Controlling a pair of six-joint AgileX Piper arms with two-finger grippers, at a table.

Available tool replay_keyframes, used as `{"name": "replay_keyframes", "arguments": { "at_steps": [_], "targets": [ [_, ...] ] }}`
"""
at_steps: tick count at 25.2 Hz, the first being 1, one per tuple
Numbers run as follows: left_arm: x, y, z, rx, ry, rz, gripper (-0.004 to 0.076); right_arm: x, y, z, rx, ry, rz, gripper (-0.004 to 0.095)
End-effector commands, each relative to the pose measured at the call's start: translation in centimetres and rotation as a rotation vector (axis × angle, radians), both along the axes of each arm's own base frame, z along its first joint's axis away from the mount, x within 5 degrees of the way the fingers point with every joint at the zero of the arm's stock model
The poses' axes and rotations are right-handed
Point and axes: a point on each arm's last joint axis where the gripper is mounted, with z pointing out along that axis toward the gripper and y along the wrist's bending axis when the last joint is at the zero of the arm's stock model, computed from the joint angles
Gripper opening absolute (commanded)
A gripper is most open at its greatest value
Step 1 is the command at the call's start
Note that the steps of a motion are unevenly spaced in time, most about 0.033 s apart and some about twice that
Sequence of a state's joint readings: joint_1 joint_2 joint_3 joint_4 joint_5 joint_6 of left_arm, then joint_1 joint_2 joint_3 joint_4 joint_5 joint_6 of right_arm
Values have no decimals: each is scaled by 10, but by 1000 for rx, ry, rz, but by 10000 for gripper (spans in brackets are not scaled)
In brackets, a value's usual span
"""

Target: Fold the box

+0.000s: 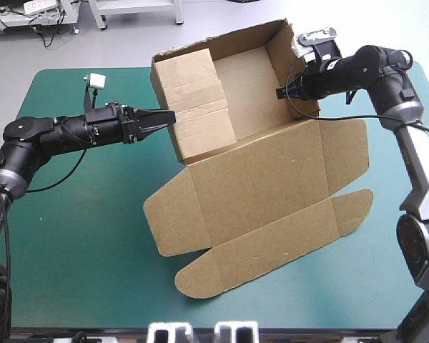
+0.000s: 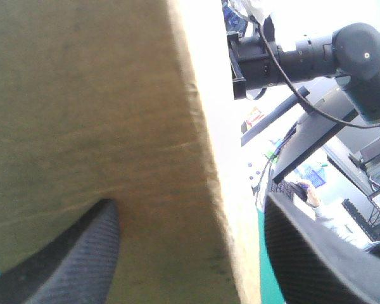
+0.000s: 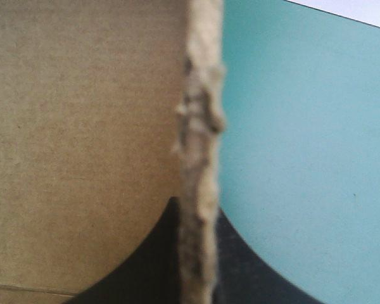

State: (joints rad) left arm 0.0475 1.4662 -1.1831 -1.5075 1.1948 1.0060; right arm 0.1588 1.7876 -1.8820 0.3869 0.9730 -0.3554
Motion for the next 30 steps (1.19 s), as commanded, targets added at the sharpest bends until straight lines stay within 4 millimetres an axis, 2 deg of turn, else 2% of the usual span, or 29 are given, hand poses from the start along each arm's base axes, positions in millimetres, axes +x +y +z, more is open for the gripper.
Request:
{"name": "replay_keyframes", "arguments": {
  "at_steps": [1, 4, 8, 10, 14, 19, 26, 30],
  "targets": [
    [-13, -4, 21, -32, -44, -44, 475, -10, 2, 31, 81, -107, -28, -24],
    [-2, 3, 11, 64, 7, 93, 475, -8, 2, 28, 85, -96, -35, -24],
    [6, 7, 9, 114, 25, 206, 475, -9, 6, 28, 76, -93, -44, -24],
    [9, 1, 12, 190, 15, 253, 475, -11, 15, 28, 67, -98, -42, -24],
    [14, -25, 25, 318, -16, 365, 474, -16, 36, 28, 81, -96, -38, -24],
    [15, -32, 24, 416, 26, 474, 447, -20, 50, 28, 116, -75, -43, -24],
    [22, -28, 14, 440, 118, 562, 419, -26, 66, 26, 125, -50, -37, -24],
    [28, -31, 1, 465, 172, 539, 414, -25, 83, 13, 95, -15, -10, -24]
  ]
}}
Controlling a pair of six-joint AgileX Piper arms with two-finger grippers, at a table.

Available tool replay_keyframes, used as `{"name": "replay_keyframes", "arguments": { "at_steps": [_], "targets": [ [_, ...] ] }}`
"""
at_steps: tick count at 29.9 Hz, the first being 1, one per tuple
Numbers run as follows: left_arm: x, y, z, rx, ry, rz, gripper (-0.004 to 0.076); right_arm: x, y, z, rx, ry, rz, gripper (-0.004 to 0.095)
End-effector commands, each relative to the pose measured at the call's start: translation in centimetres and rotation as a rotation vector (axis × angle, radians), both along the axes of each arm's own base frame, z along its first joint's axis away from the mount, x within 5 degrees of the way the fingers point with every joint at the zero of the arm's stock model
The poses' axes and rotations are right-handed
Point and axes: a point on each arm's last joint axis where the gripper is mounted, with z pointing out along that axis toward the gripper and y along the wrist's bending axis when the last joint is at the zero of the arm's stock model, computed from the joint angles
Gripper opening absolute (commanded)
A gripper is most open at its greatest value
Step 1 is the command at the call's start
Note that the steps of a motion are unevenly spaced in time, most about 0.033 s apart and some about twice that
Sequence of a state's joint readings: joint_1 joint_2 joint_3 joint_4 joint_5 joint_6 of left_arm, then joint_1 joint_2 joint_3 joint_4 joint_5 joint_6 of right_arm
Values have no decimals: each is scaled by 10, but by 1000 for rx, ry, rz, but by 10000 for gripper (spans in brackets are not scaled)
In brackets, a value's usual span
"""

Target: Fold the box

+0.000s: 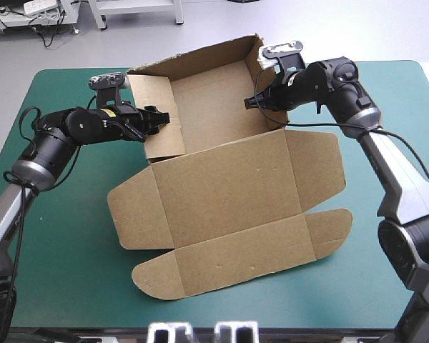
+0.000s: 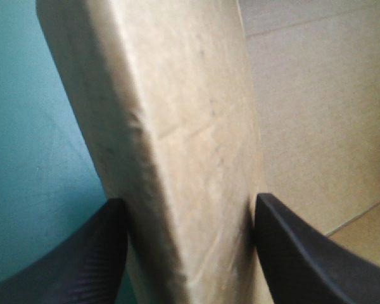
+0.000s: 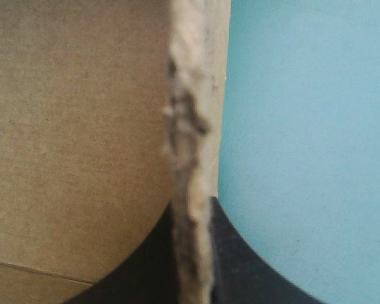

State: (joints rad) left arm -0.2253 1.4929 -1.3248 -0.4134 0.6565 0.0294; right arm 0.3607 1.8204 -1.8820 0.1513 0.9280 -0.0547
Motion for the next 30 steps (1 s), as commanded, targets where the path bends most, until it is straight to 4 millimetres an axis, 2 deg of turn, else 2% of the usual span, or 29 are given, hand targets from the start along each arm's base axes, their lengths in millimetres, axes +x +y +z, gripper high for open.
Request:
{"name": "replay_keyframes", "arguments": {
  "at_steps": [1, 4, 8, 11, 16, 18, 21, 28, 30],
  "targets": [
    [2, -5, 14, -67, -41, 20, 400, -16, 22, 24, 118, -53, 51, -24],
    [7, -11, 3, -45, -1, 2, 322, -14, 37, 9, 124, 11, 70, -24],
    [11, -23, -13, 28, 24, -45, 220, -10, 46, -16, 116, 142, 98, -24],
    [17, -30, -31, 64, 88, -69, 201, -9, 48, -27, 101, 206, 114, -24],
    [22, -33, -55, 98, 207, -92, 186, -9, 50, -26, 123, 206, 141, -24],
    [23, -33, -58, 100, 214, -92, 129, -9, 50, -28, 110, 211, 141, -24],
    [24, -34, -56, 114, 210, -118, -3, -9, 47, -35, 54, 241, 143, -24],
    [33, -41, -49, 172, 278, -217, -10, -9, 37, -65, -154, 401, 148, -24],
    [36, -45, -51, 223, 302, -248, -10, -8, 37, -69, -162, 411, 139, -24]
  ]
}}
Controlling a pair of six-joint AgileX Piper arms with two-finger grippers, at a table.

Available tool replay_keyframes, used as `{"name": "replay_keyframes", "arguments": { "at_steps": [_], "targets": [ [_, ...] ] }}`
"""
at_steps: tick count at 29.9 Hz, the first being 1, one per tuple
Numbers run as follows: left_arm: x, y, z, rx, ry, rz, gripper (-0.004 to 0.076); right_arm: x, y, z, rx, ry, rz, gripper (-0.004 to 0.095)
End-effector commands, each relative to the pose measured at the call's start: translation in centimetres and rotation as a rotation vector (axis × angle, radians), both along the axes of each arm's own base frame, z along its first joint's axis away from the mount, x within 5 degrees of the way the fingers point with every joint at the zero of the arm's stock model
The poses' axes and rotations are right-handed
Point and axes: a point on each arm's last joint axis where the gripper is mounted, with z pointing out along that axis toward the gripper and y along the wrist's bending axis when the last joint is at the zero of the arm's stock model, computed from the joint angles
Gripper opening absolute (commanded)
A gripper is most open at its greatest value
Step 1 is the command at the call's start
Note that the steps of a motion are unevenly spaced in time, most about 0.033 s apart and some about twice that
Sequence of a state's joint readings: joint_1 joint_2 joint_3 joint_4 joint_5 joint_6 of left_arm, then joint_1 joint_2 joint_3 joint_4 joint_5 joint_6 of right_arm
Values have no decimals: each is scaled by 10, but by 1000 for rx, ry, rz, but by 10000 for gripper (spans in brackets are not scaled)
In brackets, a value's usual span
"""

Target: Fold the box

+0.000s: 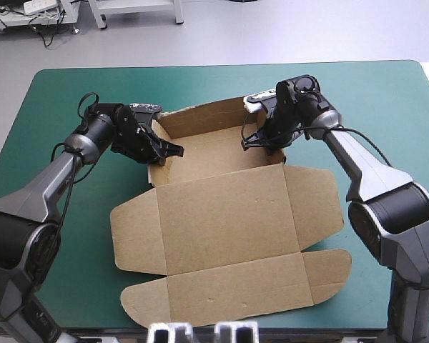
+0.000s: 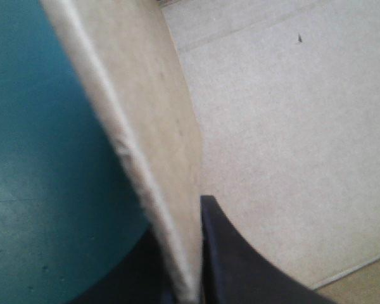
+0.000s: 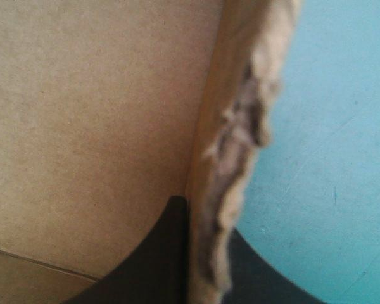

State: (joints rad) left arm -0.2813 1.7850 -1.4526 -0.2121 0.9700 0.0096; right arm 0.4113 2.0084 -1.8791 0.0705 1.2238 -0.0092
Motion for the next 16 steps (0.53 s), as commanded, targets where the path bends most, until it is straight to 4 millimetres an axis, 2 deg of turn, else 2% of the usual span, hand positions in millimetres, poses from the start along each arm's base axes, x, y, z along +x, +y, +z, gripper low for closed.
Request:
{"name": "replay_keyframes", "arguments": {
  "at_steps": [1, 4, 8, 12, 16],
  "targets": [
    [1, -24, 32, -38, -74, -108, -10, -16, 16, 25, 103, -2, 80, -24],
    [5, -38, 24, 39, -44, -156, -10, -15, 17, 25, 109, -5, 68, -24],
    [9, -51, 12, 48, -17, -161, -10, -14, 16, 25, 102, -14, 42, -24],
    [11, -50, 1, 100, 33, -158, -10, -10, 9, 25, 87, -20, 8, -24],
    [12, -48, 0, 125, 27, -148, -10, -5, 0, 21, 110, 8, -22, -24]
  ]
}}
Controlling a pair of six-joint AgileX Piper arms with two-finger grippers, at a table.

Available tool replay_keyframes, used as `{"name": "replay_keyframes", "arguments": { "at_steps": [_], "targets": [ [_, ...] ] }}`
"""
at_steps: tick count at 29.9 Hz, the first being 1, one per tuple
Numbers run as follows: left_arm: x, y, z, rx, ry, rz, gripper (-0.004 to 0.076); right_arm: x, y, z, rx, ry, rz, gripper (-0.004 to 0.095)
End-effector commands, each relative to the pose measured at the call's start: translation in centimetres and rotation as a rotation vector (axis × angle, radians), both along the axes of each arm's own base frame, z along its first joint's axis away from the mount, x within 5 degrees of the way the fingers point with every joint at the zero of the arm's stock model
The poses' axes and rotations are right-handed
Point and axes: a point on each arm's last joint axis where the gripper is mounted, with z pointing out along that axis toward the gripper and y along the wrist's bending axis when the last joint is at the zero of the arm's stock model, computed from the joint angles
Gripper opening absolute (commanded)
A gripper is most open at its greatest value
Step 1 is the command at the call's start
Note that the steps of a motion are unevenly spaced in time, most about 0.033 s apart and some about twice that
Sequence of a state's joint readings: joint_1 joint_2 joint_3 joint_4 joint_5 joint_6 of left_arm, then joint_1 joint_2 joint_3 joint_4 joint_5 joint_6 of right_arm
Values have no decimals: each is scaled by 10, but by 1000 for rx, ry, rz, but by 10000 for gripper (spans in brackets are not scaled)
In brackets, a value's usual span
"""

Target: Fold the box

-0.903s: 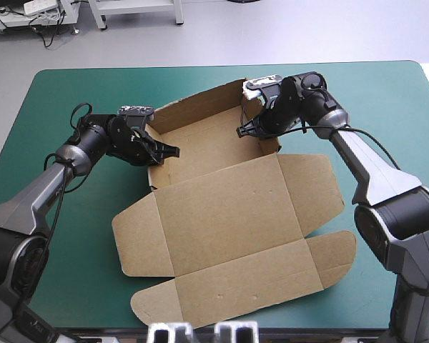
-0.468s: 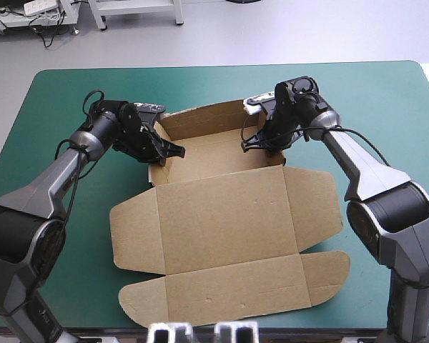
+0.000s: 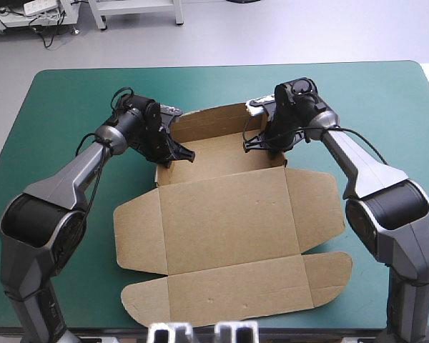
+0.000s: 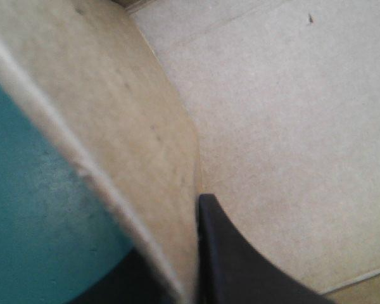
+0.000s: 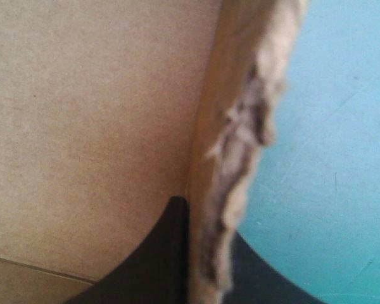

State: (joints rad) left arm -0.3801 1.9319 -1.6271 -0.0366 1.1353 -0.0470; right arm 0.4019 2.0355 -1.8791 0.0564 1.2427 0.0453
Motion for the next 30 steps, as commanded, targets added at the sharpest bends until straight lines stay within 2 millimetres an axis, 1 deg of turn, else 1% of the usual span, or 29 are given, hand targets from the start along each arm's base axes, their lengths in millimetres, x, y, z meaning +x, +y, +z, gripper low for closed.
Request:
{"name": "replay_keyframes", "arguments": {
  "at_steps": [1, 2, 8, 9, 11, 12, 14, 18, 19, 21, 23, 30],
  "targets": [
    [-4, -15, 16, -68, -52, -46, -10, -9, 4, 30, 124, -30, 34, -24],
    [-4, -15, 16, -64, -56, -47, -10, -7, 1, 29, 122, -24, 35, -24],
    [-4, -11, 16, -35, -53, -51, -5, -5, 2, 21, 113, -7, 45, -19],
    [-5, -11, 15, -31, -45, -53, 2, -4, 2, 20, 112, -4, 45, -12],
    [-6, -11, 16, -22, -32, -68, 42, -4, 2, 20, 112, -4, 45, 28],
    [-7, -10, 16, -15, -24, -85, 78, -4, 2, 20, 112, -4, 45, 72],
    [-7, -10, 20, -9, -17, -102, 166, -4, 2, 20, 109, -7, 58, 204],
    [-6, -8, 35, 15, -33, -97, 428, -6, 2, 23, 114, -16, 67, 561],
    [-6, -7, 38, 18, -36, -85, 482, -6, 2, 24, 117, -16, 59, 640],
    [-5, -4, 46, 44, -46, -48, 554, -8, 1, 28, 118, -25, 60, 727],
    [-3, -2, 52, 65, -62, -41, 574, -9, 0, 34, 123, -38, 60, 740],
    [-16, 6, 86, 57, -158, -34, 573, -23, -10, 69, 131, -129, 77, 735]
  ]
}}
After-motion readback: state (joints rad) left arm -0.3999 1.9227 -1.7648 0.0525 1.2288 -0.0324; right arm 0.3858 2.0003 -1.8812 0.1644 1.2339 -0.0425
